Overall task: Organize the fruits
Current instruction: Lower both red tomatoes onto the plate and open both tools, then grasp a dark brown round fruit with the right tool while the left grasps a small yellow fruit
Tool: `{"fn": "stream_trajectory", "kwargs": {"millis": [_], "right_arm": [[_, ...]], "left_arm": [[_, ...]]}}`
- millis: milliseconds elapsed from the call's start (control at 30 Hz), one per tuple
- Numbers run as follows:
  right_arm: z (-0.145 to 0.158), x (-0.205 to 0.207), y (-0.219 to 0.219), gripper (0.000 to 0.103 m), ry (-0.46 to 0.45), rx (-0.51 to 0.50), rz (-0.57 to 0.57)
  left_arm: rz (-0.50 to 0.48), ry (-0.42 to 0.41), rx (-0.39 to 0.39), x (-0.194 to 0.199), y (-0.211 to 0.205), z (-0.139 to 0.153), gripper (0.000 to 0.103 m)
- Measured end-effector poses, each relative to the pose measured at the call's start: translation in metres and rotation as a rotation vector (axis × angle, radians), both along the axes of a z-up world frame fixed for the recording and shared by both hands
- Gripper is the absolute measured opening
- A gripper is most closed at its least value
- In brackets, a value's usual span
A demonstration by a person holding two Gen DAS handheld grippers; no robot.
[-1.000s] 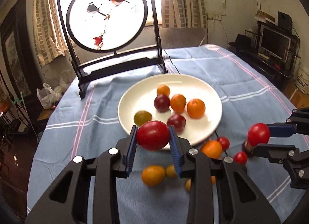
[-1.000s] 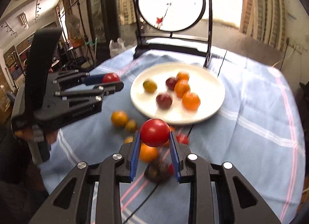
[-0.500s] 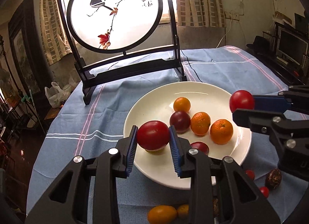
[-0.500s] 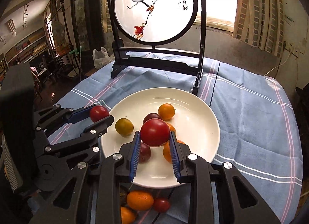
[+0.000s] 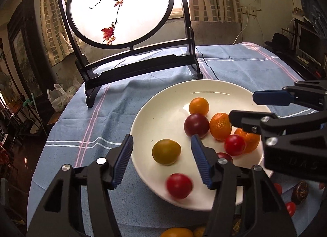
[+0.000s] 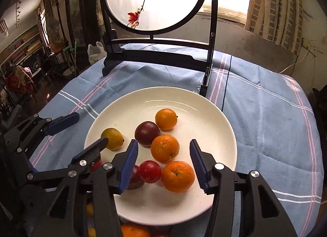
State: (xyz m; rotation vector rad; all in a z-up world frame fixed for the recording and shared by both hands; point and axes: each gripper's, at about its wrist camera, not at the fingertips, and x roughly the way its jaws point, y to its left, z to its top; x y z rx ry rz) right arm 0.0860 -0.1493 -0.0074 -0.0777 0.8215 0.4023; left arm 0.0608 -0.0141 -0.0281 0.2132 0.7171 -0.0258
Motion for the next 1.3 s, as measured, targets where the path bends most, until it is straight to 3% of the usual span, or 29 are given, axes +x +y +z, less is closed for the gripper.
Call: {"fn": "stream_trajectory", "kwargs": {"millis": [200,300,467,600,733,833,933,1033,1300], "right_arm": [[0.029,-0.048,-0.032,0.057,-0.058,0.029,0.011],[0.034,-0.091,-0.049,0.059,-0.082,0.028,0.041],[0.005,-0.160,-0.070,0.059,-0.036,0.008,0.073],[-0.030,-0.192,-0.060,0.059,0.000,-0.051,0.121],[-0.047,-0.200,-0.036,0.059,-0.005,-0.123,0.176],[-0.060,-0.193,-0.021,0.058,0.040,-0.163,0.176],[-0.070,-0.188,-0.014,0.049,0.084,-0.168,0.163],[-0.075,-0.185,-0.010,0.044,0.072,-0.185,0.138],[-0.069,-0.182,-0.024,0.041,0.067,-0.116,0.129]], "left_arm": [[-0.006,-0.020,-0.026,-0.028,0.015,0.014,0.058],[-0.020,-0.042,-0.036,-0.056,0.028,0.022,0.068],[-0.059,-0.026,-0.036,-0.104,0.040,0.016,0.070],[-0.087,0.031,-0.054,-0.126,0.041,0.003,0.070],[-0.114,0.072,-0.061,-0.139,0.034,-0.010,0.070],[-0.136,0.099,-0.053,-0.146,0.029,-0.020,0.070],[-0.166,0.124,-0.040,-0.150,0.024,-0.029,0.070],[-0.190,0.147,-0.025,-0.149,0.015,-0.039,0.070],[-0.233,0.197,-0.049,-0.133,-0.009,-0.054,0.070]]}}
